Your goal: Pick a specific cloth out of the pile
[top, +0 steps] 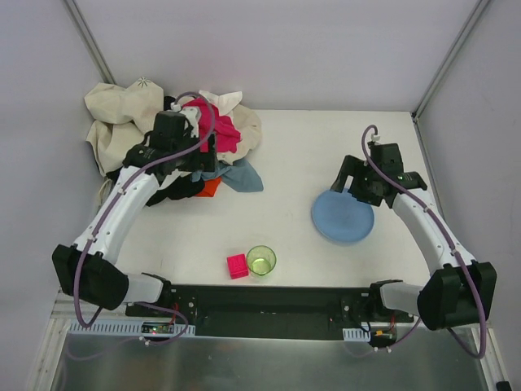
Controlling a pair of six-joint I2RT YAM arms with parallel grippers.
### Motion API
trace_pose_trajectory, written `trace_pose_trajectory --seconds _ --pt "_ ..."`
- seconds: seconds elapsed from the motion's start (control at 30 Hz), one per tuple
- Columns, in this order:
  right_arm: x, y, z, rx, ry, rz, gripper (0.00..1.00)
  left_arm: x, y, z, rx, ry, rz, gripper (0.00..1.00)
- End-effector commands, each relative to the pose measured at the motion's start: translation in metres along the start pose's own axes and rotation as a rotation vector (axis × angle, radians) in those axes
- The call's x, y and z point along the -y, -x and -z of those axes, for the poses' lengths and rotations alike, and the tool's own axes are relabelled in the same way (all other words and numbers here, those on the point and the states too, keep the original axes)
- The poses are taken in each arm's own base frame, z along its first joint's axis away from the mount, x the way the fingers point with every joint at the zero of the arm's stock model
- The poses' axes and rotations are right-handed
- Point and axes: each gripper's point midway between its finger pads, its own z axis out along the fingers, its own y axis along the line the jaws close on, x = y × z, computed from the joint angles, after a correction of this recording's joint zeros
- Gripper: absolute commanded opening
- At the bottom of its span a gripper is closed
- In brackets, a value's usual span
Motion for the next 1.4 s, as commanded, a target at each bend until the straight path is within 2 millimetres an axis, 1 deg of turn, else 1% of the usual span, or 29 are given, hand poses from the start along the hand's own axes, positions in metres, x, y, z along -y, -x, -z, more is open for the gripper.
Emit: trace_pose_trajectory --seconds 0.0,0.1,0.23,0.37,0.43,0.5,0.57,0.77,0.87,0.97,1.07,1.17,1.3,1.37 --pt "-0.012 0.010 0.002 0.004 0.051 0.035 0.96 -0.004 0.012 -0.006 0.013 0.177 -0.158 0.99" --pt "-0.006 0.001 0.000 -0.013 0.038 0.042 0.96 -0.002 0.011 -0.017 0.012 0.302 -0.252 0.99" --pt "0.000 -0.013 -0.004 -0.035 0.034 0.037 0.96 0.014 -0.001 -0.029 0.004 0.387 -0.351 0.99" --pt "0.004 -0.026 -0.012 -0.061 0.034 0.018 0.96 0.034 -0.020 -0.045 -0.028 0.389 -0.353 0.99" --pt "0.004 -0.029 -0.014 -0.073 0.038 0.009 0.96 0.042 -0.031 -0.056 -0.053 0.386 -0.347 0.99" --pt "0.004 -0.031 -0.016 -0.081 0.042 0.010 0.96 0.047 -0.040 -0.065 -0.070 0.399 -0.346 0.99" --pt "0.005 -0.031 -0.017 -0.085 0.040 0.015 0.96 0.048 -0.044 -0.074 -0.079 0.427 -0.360 0.99" --pt "0.009 -0.034 -0.017 -0.091 0.025 0.033 0.96 0.052 -0.047 -0.105 -0.105 0.543 -0.467 0.99" --pt "0.011 -0.036 -0.018 -0.101 0.019 0.031 0.96 0.053 -0.044 -0.120 -0.105 0.608 -0.544 0.99" --pt "0.012 -0.037 -0.020 -0.109 0.018 0.031 0.96 0.053 -0.032 -0.129 -0.087 0.679 -0.606 0.99" --pt "0.014 -0.038 -0.024 -0.124 0.013 0.036 0.96 0.055 -0.026 -0.141 -0.087 0.711 -0.658 0.99" --pt "0.016 -0.037 -0.028 -0.134 -0.001 0.047 0.96 0.057 -0.028 -0.163 -0.121 0.727 -0.732 0.99" --pt "0.019 -0.038 -0.032 -0.151 -0.012 0.044 0.96 0.061 -0.028 -0.182 -0.136 0.737 -0.774 0.99" --pt "0.019 -0.039 -0.034 -0.162 -0.013 0.041 0.96 0.059 -0.029 -0.192 -0.157 0.740 -0.806 0.99"
